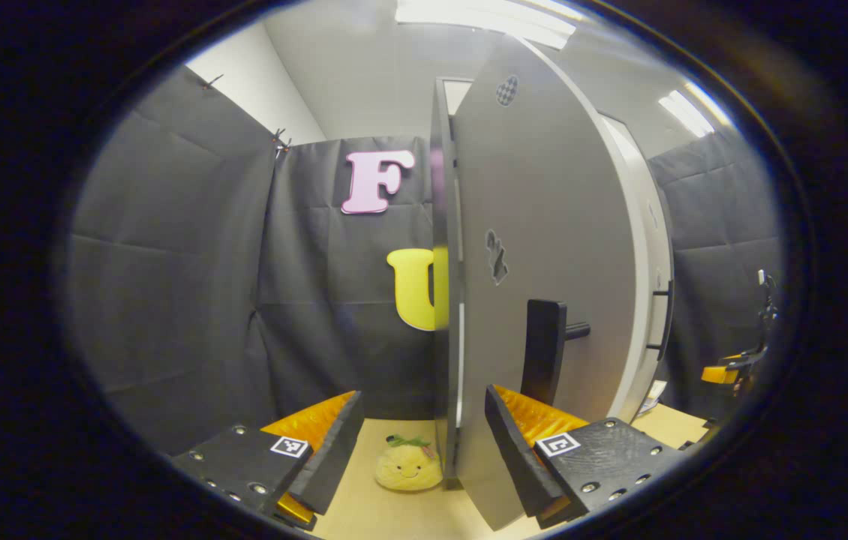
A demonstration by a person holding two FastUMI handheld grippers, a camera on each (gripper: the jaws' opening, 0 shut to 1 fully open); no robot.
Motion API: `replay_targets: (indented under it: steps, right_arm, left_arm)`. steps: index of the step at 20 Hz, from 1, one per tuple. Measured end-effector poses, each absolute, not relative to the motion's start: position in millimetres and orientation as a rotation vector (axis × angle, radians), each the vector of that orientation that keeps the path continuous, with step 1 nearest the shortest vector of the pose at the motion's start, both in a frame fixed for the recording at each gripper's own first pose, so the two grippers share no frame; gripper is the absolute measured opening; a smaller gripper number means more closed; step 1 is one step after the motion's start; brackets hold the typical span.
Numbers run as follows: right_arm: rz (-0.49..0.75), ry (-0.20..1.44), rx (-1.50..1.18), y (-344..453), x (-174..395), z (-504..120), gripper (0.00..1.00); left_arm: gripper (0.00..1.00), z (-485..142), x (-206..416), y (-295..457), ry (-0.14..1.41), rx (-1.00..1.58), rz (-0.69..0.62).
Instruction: Grab one shoe with the right hand and put it into the shoe cabinet, grab the other shoe with the left hand and put it into the shoe cabinet; then close the right door with the right hand and the left door with the left hand.
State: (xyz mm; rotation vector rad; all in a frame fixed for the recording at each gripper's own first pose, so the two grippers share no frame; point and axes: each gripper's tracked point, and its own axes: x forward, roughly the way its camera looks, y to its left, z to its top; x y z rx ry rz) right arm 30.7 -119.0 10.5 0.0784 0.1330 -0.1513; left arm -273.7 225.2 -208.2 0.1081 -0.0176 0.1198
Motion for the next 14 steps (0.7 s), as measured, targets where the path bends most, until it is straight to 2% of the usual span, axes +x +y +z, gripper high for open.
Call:
replay_targets:
  steps: [8,14]
  right_arm:
    - [-0.143,0.100,0.072,-157.8,43.6,19.5,0.97]
    - [-0.166,0.077,0.079,-183.9,35.5,28.5,0.97]
  left_arm:
    - [0.93,-215.0,-227.5,122.0,-0.037,0.099,0.107]
    - [0.93,-209.5,-209.1,83.1,-0.076,0.058,0.125]
